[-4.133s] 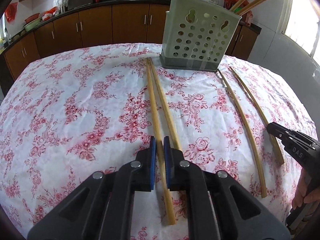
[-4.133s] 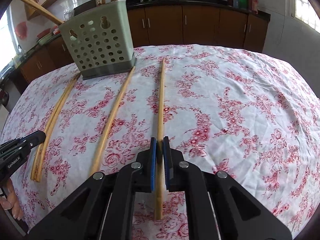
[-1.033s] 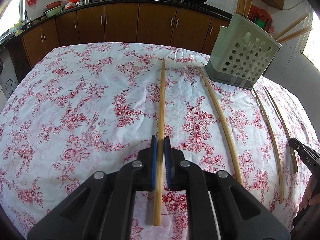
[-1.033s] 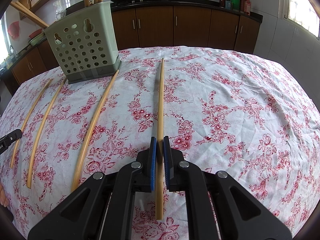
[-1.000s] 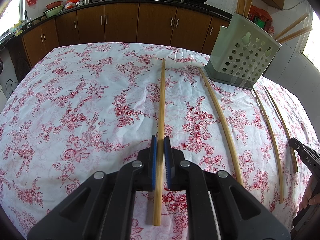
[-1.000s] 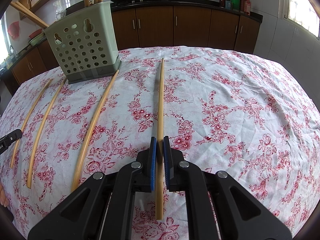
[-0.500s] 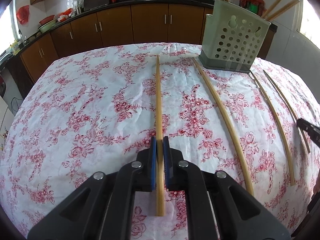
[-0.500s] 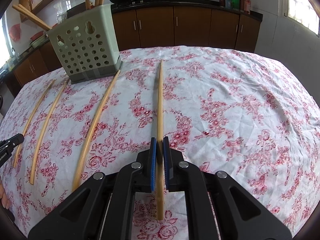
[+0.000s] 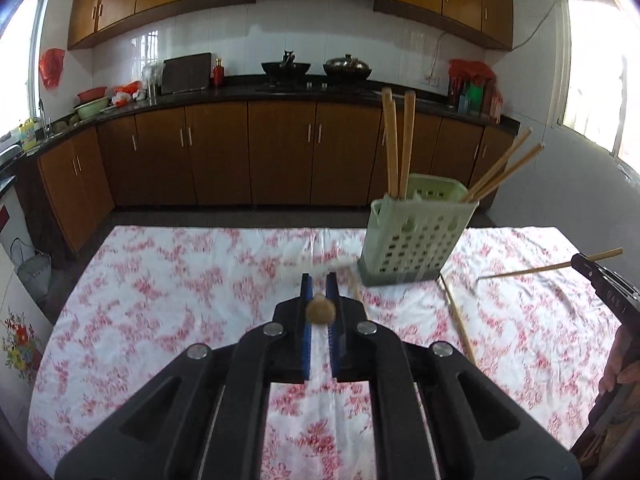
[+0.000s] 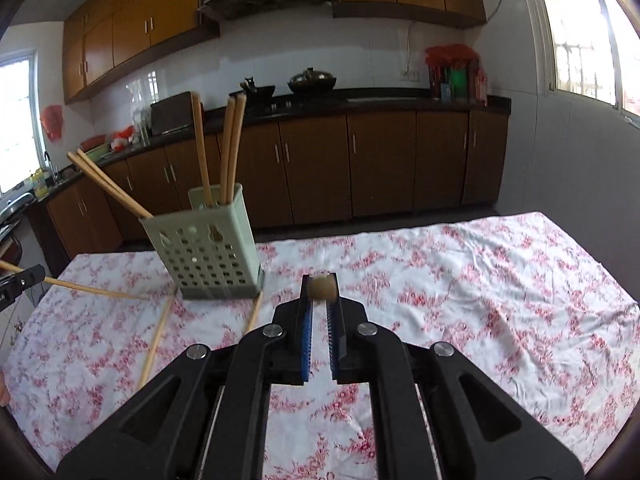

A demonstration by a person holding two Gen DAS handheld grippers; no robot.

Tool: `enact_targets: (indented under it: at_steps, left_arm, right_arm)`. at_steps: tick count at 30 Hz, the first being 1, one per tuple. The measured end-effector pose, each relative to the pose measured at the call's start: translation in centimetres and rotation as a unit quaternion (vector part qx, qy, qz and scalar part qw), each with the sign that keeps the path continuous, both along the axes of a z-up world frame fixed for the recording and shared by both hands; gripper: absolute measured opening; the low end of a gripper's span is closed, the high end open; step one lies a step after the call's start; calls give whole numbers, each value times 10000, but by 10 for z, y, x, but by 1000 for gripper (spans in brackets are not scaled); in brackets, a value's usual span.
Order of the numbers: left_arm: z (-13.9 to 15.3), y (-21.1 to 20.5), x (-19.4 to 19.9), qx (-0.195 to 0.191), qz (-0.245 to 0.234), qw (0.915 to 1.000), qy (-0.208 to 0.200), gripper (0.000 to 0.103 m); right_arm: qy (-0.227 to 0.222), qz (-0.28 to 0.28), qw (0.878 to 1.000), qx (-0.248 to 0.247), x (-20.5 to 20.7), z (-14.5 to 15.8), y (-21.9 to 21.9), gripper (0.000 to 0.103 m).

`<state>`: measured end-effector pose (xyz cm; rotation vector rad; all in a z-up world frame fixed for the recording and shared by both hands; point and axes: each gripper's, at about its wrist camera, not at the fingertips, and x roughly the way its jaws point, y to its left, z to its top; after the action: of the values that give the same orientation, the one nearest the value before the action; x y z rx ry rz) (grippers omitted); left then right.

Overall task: Organize utensils
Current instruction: 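Raise both chopsticks upright and lower them into the green holder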

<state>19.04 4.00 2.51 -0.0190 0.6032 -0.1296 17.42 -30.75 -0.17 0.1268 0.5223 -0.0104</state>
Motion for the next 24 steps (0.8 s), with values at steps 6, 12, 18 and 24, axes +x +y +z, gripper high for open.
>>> enact_targets:
  at_steps: [6,12,18,24]
  left_arm:
    - [26,-4,2,19,-170,9997,-160,8]
    - [69,-13,-7,-164,-446,9972,-573,8]
    - [112,-35,-18,-144,-826,9911,-1033,8]
    - [141,-60,-6,-107,-754,9845,-1579,8]
  right_arm:
    - [-283,138,9994,142,3,20,3,7]
    - [-925,577,9920,641,-3,72,13,7]
    - [-1508,1078,9776,993,-6,116,28,7]
    - [-1710,1058,9763,803,15,127,43,7]
